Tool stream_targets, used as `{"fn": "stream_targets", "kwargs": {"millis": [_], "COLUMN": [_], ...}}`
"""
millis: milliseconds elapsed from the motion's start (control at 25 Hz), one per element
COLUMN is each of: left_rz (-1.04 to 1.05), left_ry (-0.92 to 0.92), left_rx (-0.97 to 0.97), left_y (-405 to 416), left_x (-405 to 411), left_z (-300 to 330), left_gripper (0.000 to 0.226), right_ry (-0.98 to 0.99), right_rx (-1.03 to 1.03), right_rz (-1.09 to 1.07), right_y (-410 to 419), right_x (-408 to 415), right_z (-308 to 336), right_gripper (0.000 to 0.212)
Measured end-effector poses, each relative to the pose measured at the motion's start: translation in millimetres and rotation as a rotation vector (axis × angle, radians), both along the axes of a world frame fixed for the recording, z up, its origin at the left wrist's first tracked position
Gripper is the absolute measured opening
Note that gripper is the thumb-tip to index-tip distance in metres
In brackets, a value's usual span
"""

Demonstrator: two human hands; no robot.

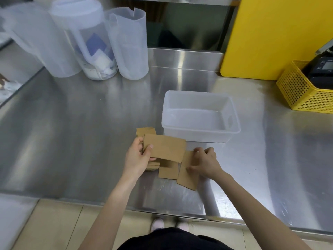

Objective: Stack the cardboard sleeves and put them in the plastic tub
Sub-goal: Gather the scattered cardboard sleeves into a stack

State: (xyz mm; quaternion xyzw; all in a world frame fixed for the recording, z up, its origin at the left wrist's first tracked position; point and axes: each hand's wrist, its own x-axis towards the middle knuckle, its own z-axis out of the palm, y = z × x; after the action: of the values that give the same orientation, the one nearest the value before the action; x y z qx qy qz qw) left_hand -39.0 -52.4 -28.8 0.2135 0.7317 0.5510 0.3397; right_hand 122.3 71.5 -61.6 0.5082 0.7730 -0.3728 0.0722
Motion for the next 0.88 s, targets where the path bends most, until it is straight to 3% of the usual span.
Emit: {"fn": "stream_targets", "kwargs": {"millis": [200,320,640,760,880], "left_rz": [0.032,0.025,-0.027,-0.065,-0.117], "left_ry": [-0.003,0.007,0.016,-0.006,-0.044], "left_rx": [-0.011,-0.022,-0.051,-0.063,-0.052], "left_y": [-3.0,-1.7,0.8,4.1,8.5], "left_x": [-3.2,-2.2,3.3,10.5,20.7], "left_z": [-0.9,0.8,3.8,4.6,6.8], "left_gripper": [0.027,0.028,0.022,0.026,0.024], "right_ry": [0.071,0.221,0.596,0.645,0.533], "right_rx": [-0.020,-0.001,-0.020,-0.022,0.051], "right_rz": [-0.120,-0.142,-0.341,-0.280,-0.073], "right_y": [-2.1,-3.2,10.1,9.5,2.8], "right_x": [-4.2,2.4,26.2,24.1,11.8], "right_z": [-2.6,0.7,45.9,65.7,74.4], "right_gripper": [0.058,0.039,0.016,0.012,0.019]}}
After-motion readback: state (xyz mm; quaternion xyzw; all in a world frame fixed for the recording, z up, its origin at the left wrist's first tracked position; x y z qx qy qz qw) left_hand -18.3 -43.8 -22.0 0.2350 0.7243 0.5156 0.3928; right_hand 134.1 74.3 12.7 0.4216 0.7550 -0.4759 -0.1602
